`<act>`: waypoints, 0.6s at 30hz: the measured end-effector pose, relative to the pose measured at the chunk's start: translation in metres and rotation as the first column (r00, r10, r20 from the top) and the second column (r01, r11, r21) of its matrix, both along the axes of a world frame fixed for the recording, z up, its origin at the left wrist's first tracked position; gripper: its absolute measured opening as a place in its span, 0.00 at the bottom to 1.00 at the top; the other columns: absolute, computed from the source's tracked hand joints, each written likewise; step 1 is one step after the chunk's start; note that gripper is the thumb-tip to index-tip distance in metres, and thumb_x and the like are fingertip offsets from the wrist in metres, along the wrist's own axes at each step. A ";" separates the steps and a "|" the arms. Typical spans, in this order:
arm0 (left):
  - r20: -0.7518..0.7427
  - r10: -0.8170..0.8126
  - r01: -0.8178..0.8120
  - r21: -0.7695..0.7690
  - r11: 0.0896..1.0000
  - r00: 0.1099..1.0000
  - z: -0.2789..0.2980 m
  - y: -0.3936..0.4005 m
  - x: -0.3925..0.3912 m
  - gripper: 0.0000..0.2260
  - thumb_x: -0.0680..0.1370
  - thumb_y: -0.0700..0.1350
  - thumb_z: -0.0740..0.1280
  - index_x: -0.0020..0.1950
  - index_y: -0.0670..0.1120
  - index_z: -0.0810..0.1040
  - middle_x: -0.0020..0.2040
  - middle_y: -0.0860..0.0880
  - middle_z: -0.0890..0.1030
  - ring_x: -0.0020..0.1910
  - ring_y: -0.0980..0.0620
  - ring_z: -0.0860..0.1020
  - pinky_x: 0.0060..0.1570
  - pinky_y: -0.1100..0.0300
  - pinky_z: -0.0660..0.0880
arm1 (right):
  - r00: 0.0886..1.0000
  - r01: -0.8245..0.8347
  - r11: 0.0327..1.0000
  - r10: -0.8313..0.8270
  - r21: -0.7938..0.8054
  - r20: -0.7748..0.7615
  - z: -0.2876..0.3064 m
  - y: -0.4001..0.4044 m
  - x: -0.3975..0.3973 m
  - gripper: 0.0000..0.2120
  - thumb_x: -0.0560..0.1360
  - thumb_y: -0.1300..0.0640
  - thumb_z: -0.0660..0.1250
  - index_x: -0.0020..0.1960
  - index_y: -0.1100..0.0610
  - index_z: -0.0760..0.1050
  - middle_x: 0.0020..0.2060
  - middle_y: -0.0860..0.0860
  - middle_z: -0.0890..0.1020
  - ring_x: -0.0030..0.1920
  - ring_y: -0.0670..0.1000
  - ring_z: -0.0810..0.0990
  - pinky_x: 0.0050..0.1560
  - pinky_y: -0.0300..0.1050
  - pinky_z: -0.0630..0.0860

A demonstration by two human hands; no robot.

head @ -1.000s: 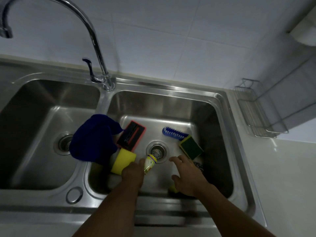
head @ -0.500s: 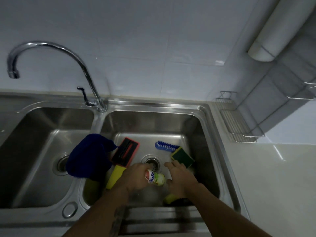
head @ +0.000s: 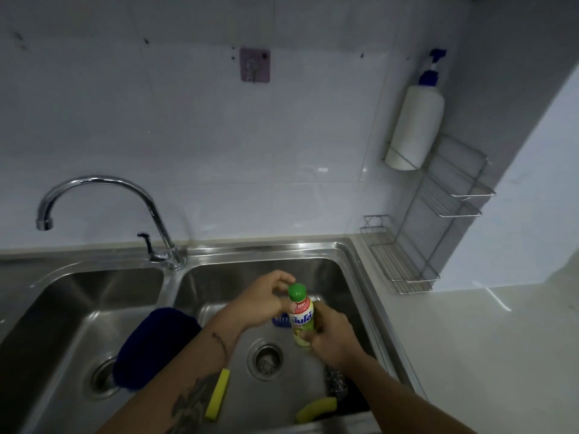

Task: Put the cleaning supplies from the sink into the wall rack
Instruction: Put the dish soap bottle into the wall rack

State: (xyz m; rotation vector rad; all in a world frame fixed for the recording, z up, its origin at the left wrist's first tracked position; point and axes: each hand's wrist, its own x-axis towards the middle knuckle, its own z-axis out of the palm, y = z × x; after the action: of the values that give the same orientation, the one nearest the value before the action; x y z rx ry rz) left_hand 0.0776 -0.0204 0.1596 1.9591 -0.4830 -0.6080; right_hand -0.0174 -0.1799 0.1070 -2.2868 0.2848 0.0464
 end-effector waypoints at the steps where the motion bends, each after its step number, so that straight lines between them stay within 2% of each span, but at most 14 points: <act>1: -0.011 0.000 0.000 -0.036 0.999 1.000 0.005 -0.004 -0.001 0.16 0.71 0.37 0.73 0.56 0.48 0.77 0.54 0.48 0.81 0.50 0.52 0.79 0.45 0.59 0.76 | 0.999 0.028 1.000 -0.028 0.015 0.021 0.004 -0.002 -0.001 0.19 0.68 0.52 0.73 0.57 0.45 0.76 0.48 0.44 0.84 0.48 0.43 0.82 0.51 0.43 0.78; 3: 0.000 0.016 -0.016 -0.094 0.995 1.000 0.013 -0.014 -0.004 0.11 0.73 0.40 0.72 0.53 0.50 0.79 0.53 0.48 0.83 0.50 0.53 0.80 0.45 0.59 0.76 | 0.996 0.065 0.997 -0.068 0.049 0.059 0.010 -0.005 -0.002 0.17 0.68 0.51 0.73 0.56 0.45 0.75 0.48 0.44 0.84 0.47 0.42 0.81 0.49 0.41 0.77; 5: 0.015 0.054 -0.051 -0.141 0.989 0.998 0.019 -0.024 -0.007 0.10 0.73 0.40 0.71 0.51 0.53 0.80 0.52 0.50 0.83 0.52 0.52 0.81 0.49 0.57 0.78 | 0.992 0.083 0.992 -0.091 0.094 0.091 0.016 -0.009 -0.002 0.16 0.70 0.54 0.73 0.55 0.44 0.74 0.48 0.44 0.83 0.47 0.42 0.81 0.49 0.41 0.78; 9: 0.053 0.088 -0.078 -0.177 0.981 0.995 0.031 -0.048 -0.010 0.11 0.72 0.41 0.72 0.53 0.51 0.80 0.52 0.51 0.83 0.52 0.53 0.81 0.53 0.55 0.80 | 0.982 0.074 0.984 -0.101 0.162 0.163 0.027 -0.022 -0.003 0.20 0.68 0.53 0.72 0.58 0.43 0.72 0.48 0.44 0.83 0.48 0.43 0.82 0.52 0.49 0.81; 11: 0.075 0.083 -0.066 -0.209 0.976 0.994 0.039 -0.062 -0.013 0.11 0.72 0.41 0.72 0.53 0.52 0.81 0.51 0.52 0.84 0.52 0.53 0.82 0.54 0.55 0.79 | 0.974 0.072 0.982 -0.107 0.176 0.199 0.035 -0.032 -0.005 0.19 0.70 0.53 0.74 0.58 0.44 0.73 0.48 0.45 0.83 0.48 0.42 0.82 0.52 0.45 0.79; 14: 0.077 0.098 -0.073 -0.282 0.957 0.992 0.059 -0.081 -0.017 0.10 0.72 0.39 0.72 0.49 0.53 0.82 0.49 0.52 0.84 0.50 0.52 0.82 0.54 0.56 0.78 | 0.948 0.090 0.979 -0.141 0.185 0.285 0.058 -0.054 -0.004 0.19 0.69 0.53 0.76 0.57 0.44 0.75 0.47 0.44 0.83 0.49 0.41 0.81 0.52 0.44 0.78; 18: 0.042 0.116 -0.085 -0.452 0.888 0.992 0.111 -0.114 -0.015 0.09 0.76 0.38 0.67 0.53 0.48 0.81 0.52 0.48 0.84 0.52 0.49 0.82 0.51 0.54 0.78 | 0.894 0.068 0.978 -0.146 0.195 0.424 0.111 -0.094 0.006 0.18 0.69 0.55 0.76 0.54 0.41 0.75 0.48 0.43 0.83 0.50 0.41 0.81 0.54 0.46 0.78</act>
State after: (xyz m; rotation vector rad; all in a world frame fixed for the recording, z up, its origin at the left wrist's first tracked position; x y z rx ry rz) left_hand 0.0622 -0.1342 0.2711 1.5522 -0.5096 -0.3256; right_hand -0.0113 -0.2741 0.2177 -2.0337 0.1619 -0.4775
